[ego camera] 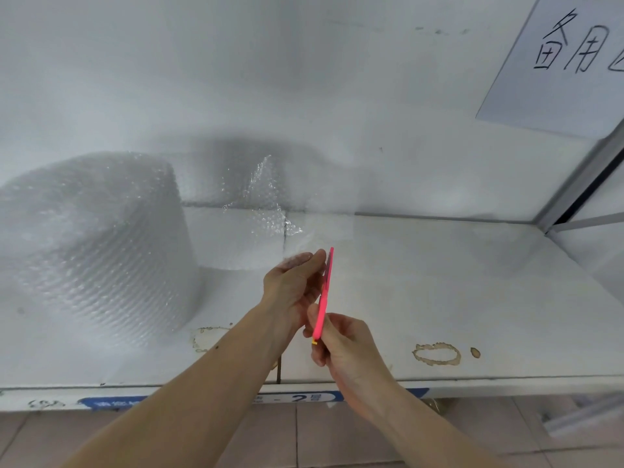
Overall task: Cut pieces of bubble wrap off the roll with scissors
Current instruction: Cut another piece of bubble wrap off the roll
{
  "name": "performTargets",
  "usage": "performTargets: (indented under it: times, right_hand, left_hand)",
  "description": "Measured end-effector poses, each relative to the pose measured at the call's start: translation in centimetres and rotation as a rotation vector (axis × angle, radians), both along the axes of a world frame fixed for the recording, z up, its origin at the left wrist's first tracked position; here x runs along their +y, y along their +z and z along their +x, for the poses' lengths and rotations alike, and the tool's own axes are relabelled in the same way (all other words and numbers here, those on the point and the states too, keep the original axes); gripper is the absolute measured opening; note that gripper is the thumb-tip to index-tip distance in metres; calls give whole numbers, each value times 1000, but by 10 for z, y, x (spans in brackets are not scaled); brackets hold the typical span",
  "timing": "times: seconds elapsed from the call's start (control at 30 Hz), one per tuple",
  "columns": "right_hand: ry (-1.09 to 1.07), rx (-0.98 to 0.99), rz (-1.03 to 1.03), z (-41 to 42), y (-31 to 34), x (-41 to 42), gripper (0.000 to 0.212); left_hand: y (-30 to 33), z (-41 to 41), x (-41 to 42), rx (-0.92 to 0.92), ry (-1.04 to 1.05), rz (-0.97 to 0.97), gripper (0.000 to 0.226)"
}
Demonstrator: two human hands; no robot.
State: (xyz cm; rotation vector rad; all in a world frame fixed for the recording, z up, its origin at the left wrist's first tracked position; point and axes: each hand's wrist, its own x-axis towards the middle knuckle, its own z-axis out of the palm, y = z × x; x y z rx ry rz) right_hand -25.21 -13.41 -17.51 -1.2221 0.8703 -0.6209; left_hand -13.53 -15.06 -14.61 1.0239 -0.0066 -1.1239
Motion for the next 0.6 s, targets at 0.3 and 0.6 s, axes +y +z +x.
performTargets:
  times: [0.3,0.6]
  right_hand:
    - [59,3,1,-1,4,-2,65]
    - [39,-26,42,-2,6,-1,54]
  left_hand:
    - [1,-2,1,-27,-22,1,29]
    - [2,-2,1,0,-12,-7,29]
